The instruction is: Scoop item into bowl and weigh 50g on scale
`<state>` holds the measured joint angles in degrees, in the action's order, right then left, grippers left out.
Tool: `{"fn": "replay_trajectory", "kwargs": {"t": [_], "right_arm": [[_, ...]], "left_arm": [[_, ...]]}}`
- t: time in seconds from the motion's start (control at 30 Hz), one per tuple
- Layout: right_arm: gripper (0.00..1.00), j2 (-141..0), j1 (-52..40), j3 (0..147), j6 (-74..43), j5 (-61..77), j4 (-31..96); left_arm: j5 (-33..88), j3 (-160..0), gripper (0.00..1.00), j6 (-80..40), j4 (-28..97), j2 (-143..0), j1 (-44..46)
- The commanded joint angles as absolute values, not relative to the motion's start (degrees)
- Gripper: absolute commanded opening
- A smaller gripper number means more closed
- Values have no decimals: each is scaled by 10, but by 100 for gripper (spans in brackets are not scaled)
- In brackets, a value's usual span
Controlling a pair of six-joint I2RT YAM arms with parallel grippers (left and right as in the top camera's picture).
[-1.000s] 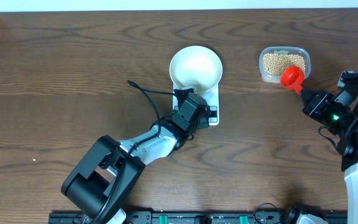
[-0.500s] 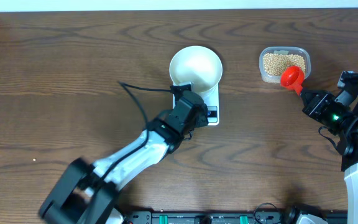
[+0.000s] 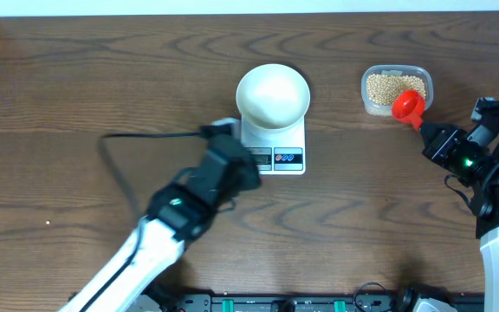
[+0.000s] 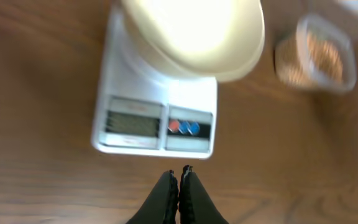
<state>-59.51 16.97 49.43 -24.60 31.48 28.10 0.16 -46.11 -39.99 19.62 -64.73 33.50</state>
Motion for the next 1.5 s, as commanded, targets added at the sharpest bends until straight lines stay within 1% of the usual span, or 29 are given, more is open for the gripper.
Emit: {"fn": "replay_trajectory", "kwargs": {"t": [0.0,0.13,0.23,0.37,0.47,0.77,0.9,1.0,1.17,1.33,1.47], "right_arm": [[1,-594,173,503,-235,313,269],[1,-602,173,503,-233,270,248],[1,-616,173,503,-219,260,202],[1,-627,173,503,-204,255,130],[1,-627,173,503,-201,249,91],[1,-627,173,503,-229,181,81],[1,-627,173,503,-251,142,86],[1,-627,173,503,-262,140,86],[1,-627,173,503,-296,120,81],[2,-627,173,503,-297,105,81],[1,-627,171,503,-286,109,86]], "left_arm": [[-21,-460,7,-355,207,-605,259],[-20,-460,7,-319,196,-599,156],[-20,-460,7,-269,156,-611,85],[-20,-460,7,-255,105,-623,32],[-20,-460,7,-255,93,-625,10],[-27,-460,8,-255,93,-625,-3],[-58,-460,7,-251,93,-630,-3],[-70,-460,7,-251,90,-641,-3],[-69,-460,7,-251,56,-670,-3],[-66,-460,7,-251,7,-695,-3],[-30,-466,7,-236,2,-703,-3]]}}
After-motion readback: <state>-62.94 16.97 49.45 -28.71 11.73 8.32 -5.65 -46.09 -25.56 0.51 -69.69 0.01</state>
